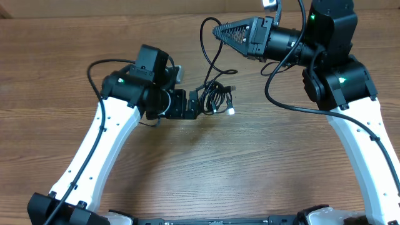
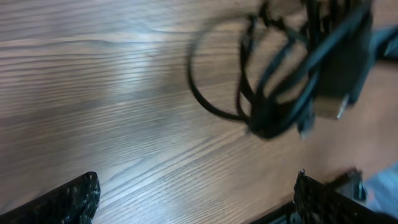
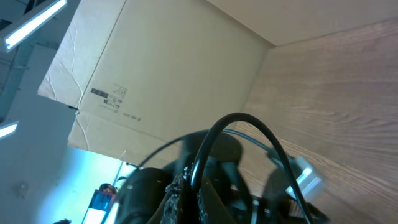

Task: Untangle cables
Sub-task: 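Lift the cable with the right gripper and pull it up-right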

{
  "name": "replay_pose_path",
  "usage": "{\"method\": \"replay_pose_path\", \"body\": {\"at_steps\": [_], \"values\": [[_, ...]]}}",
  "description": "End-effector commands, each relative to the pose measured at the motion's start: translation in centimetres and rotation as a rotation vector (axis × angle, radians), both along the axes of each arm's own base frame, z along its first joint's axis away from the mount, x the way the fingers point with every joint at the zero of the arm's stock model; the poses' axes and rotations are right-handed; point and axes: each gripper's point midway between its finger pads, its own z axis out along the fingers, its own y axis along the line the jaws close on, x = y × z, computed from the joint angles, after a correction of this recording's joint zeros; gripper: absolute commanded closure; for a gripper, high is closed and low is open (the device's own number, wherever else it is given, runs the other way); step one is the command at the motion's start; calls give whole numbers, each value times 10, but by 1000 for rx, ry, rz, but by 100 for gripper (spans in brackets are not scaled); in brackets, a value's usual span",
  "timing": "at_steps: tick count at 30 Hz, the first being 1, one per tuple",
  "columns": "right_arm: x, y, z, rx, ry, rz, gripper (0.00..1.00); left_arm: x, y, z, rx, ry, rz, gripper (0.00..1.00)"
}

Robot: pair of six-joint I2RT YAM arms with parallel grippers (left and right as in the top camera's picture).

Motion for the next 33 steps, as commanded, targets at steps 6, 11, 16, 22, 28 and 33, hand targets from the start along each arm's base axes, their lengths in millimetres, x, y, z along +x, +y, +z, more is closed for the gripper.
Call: {"method": "replay_pose_path", "body": {"at_steps": [6,11,16,22,28,33], "values": [[-8,0,9,17,4,21,96,5,-49,-9,-144,-136,-206,0],[-11,1,8,16,13,43,96,43,-19,-24,35,-205,50,0],[-13,1,8,18,16,53,96,64,-30,-37,15,-233,47,12],[-13,1,7,7,-7,55,96,61,-40,-70,-3,-138,3,57],[-8,-3,-3,-34,-16,20,96,67,-15,-76,23,-107,61,74],[21,-37,-25,-109,48,-158,96,59,43,-92,173,-13,184,86]]}}
